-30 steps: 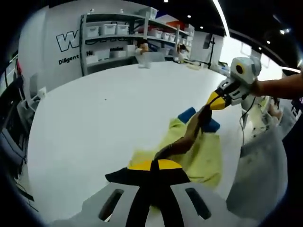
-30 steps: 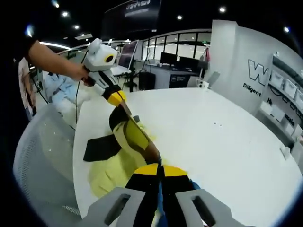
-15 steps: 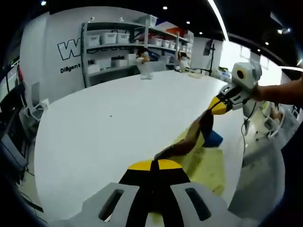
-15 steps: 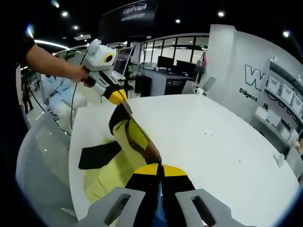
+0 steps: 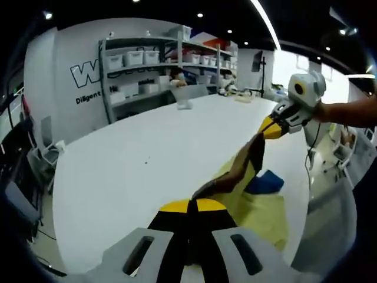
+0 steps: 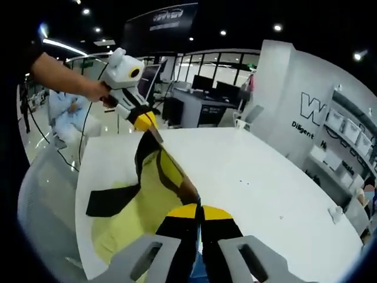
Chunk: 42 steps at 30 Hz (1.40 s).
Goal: Fold the garment on the visible template until the final outline fits inside the template.
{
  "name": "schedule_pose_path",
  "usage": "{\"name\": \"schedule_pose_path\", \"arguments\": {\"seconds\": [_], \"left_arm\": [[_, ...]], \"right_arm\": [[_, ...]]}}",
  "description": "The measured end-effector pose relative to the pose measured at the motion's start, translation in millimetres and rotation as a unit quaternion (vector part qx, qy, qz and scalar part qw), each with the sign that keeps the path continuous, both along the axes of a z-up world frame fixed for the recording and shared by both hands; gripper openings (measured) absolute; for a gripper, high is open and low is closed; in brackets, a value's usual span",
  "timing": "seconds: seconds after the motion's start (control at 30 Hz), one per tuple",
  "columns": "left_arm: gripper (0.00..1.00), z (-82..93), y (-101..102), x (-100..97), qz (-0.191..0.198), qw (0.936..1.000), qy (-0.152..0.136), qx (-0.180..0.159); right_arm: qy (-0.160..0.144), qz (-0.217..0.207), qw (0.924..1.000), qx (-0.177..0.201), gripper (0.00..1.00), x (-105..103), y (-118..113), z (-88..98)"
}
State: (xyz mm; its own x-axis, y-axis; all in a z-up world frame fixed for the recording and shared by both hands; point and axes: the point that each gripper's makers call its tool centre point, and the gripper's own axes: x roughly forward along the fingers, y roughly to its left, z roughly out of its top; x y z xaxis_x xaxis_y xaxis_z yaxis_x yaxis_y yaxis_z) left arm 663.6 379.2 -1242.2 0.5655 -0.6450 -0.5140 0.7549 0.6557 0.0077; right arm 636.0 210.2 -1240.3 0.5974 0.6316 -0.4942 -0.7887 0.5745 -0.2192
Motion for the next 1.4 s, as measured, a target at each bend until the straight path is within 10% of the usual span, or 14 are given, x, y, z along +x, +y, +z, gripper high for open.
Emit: {"name": "schedule_pose_path", "arguments": {"seconds": [1.4], "left_arm": [[0.03, -3.0, -8, 53.8, 0.028, 0.9995, 0.006, 0.014]], "right_arm": [[-0.002, -0.049, 0.9988, 0.006, 0.00, 75, -11, 0.1]]}}
